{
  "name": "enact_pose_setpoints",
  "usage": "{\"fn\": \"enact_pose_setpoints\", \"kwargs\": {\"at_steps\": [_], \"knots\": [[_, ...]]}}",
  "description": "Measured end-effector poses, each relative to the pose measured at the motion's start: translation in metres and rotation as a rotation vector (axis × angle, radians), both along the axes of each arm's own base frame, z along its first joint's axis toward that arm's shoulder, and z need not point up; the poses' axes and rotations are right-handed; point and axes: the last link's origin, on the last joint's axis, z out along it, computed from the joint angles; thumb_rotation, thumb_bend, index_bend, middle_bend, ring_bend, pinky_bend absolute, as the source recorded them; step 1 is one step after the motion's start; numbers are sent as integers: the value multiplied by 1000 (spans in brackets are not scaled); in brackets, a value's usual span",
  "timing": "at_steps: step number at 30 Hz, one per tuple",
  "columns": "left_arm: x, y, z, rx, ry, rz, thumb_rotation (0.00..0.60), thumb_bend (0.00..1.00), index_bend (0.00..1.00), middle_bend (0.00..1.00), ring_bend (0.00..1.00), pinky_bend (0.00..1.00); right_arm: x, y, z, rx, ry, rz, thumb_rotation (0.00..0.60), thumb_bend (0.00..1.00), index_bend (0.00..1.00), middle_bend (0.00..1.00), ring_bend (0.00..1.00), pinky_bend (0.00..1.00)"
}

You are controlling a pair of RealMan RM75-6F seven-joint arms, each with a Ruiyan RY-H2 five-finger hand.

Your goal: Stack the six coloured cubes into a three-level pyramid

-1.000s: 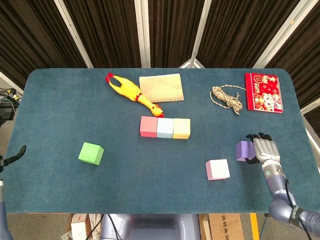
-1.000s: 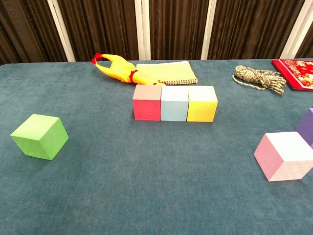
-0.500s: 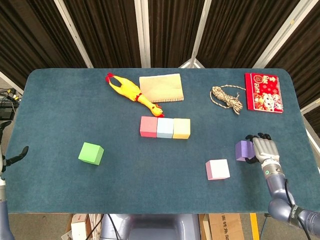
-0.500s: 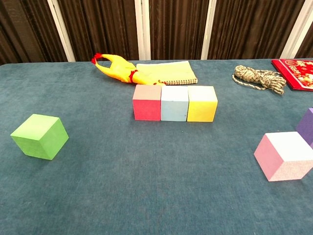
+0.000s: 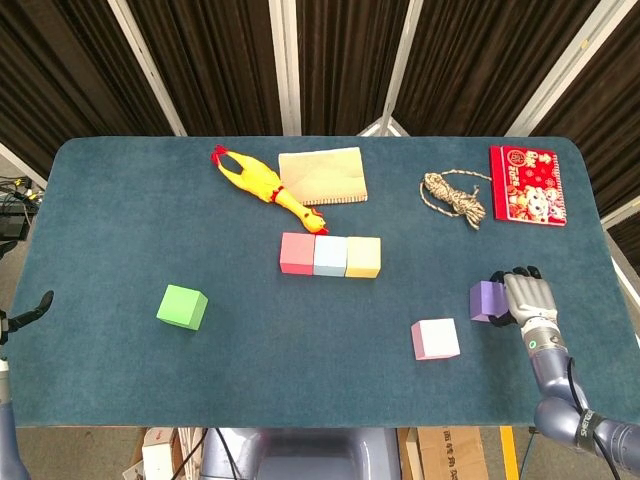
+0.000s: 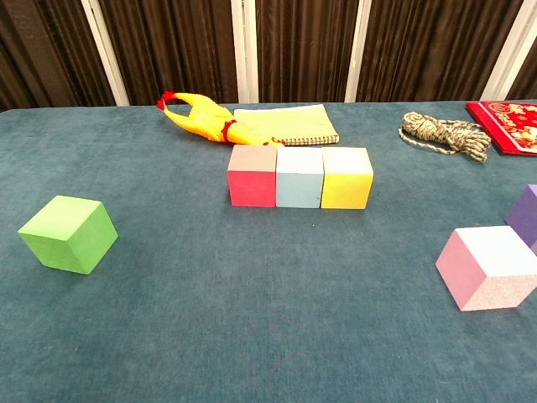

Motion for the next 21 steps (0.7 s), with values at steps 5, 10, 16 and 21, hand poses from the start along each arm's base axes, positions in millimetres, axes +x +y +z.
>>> {"fn": "enact_pose_setpoints", "kwargs": {"at_steps": [5, 10, 16, 21], "knots": [[0, 0, 0, -1, -3, -1, 600, 283, 194, 0, 0, 0, 5, -1, 2, -4, 0, 8, 600, 284, 383, 331, 156, 0], [0, -1, 2, 5, 1, -6, 600, 283, 194, 0, 0, 0, 15, -4, 7, -6, 5, 28, 600, 313, 391, 331, 156, 0], [0, -1, 3, -8, 44, -26, 600, 283, 194, 0, 0, 0, 44, -16, 17, -7, 11, 74, 600, 323, 391, 331, 156, 0], [-2, -2, 4, -42, 92, -25, 600, 283, 185, 0, 0, 0, 74, -33, 25, -13, 18, 100, 600, 322, 391, 331, 156, 0]]}}
